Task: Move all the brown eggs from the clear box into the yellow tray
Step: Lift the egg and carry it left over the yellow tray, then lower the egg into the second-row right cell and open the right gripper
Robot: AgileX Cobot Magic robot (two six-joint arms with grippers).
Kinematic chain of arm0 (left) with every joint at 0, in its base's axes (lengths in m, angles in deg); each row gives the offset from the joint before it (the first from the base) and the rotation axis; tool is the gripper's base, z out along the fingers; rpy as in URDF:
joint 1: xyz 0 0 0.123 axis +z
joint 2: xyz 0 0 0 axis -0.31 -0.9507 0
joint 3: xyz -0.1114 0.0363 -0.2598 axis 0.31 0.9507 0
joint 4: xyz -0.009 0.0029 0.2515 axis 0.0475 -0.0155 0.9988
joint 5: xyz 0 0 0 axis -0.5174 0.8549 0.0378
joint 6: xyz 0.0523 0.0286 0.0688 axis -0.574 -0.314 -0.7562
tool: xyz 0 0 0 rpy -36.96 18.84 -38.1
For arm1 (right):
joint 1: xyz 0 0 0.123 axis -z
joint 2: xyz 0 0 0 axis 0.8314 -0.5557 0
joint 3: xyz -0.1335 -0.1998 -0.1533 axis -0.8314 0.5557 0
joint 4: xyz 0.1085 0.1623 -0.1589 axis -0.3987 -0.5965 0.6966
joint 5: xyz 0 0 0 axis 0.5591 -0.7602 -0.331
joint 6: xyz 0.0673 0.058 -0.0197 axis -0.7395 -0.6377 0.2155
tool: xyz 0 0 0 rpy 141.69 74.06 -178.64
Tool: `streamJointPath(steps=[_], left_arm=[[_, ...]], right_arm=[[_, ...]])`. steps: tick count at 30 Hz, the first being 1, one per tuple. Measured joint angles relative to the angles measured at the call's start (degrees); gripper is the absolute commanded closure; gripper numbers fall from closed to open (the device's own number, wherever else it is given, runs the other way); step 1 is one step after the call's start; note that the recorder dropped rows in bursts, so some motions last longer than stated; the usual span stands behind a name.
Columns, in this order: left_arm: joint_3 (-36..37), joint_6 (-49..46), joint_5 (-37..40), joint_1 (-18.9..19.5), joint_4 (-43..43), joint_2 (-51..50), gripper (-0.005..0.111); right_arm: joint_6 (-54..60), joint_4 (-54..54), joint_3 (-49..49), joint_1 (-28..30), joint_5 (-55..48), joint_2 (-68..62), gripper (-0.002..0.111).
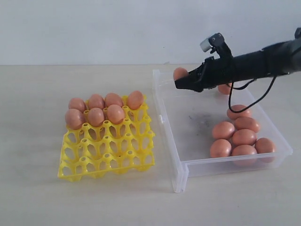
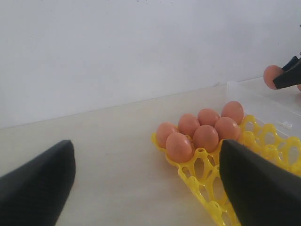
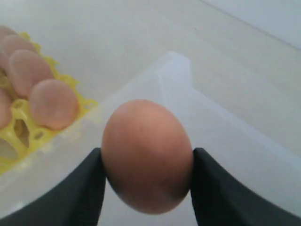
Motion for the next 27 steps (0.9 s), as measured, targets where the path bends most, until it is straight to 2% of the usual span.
streamJointPath(steps=[3,10,13,17,21,27], left_arm=[[0.00,0.00,0.00,0.00,0.00,0.00,0.029],[0.00,0.00,0.00,0.00,0.00,0.00,0.029],[0.00,0.00,0.00,0.00,0.00,0.00,0.029],[0.00,0.00,0.00,0.00,0.00,0.00,0.029],[0.00,0.00,0.00,0.00,0.00,0.00,0.029],[0.00,0.00,0.00,0.00,0.00,0.00,0.029]], right_arm=[[8.37,-8.74,5.06,0.00,-4.49,-0.13,0.109],[11.65,-12.96,6.04,-0.59,-14.18,-0.12,0.109],[11.77,-12.04,6.04,-2.88,-14.32,-0.12,0.109],[11.87,-6.64,6.04,-8.84,-14.05,-0.12,0.109],[12.12,-3.34,5.66,-13.46,-10.12,-0.20,0.109],[11.98,-3.09,3.38,-15.12,-9.60,-2.38,0.109]])
